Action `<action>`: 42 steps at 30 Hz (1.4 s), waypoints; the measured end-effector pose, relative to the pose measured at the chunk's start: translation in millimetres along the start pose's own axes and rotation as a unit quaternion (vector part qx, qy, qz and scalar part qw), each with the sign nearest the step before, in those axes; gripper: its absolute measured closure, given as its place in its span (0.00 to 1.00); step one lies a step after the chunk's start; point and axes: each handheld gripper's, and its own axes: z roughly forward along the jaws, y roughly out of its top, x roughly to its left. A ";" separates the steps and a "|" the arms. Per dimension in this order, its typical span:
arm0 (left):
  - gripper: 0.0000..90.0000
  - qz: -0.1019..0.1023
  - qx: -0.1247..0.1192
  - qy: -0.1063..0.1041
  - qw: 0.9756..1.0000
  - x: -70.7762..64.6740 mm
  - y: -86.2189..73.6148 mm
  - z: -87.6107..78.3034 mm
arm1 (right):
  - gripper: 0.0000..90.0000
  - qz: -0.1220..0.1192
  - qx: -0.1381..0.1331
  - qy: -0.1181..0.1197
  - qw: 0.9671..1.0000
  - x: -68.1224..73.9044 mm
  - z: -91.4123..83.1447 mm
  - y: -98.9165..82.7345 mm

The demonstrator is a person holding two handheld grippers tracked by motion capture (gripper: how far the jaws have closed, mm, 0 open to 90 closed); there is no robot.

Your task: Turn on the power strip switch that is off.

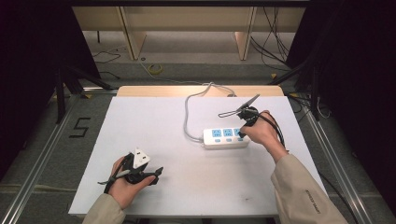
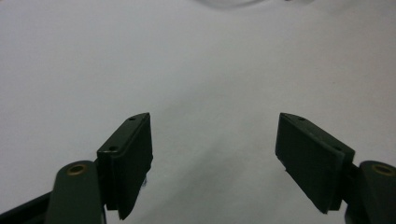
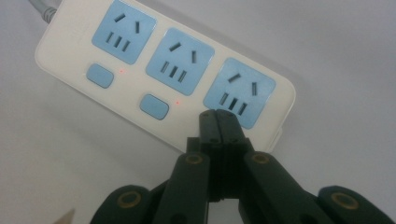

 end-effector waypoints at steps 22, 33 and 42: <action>0.30 0.001 0.000 -0.001 1.000 -0.2 0.1 0.3 | 1.00 0.003 0.014 -0.001 1.000 0.7 7.6 2.7; 0.30 0.000 -0.001 -0.001 1.000 -0.3 0.2 0.4 | 1.00 0.000 0.017 -0.003 1.000 0.6 10.0 3.3; 0.30 0.002 0.000 -0.001 1.000 -0.6 0.3 0.3 | 1.00 0.003 0.018 -0.003 1.000 0.2 9.9 3.2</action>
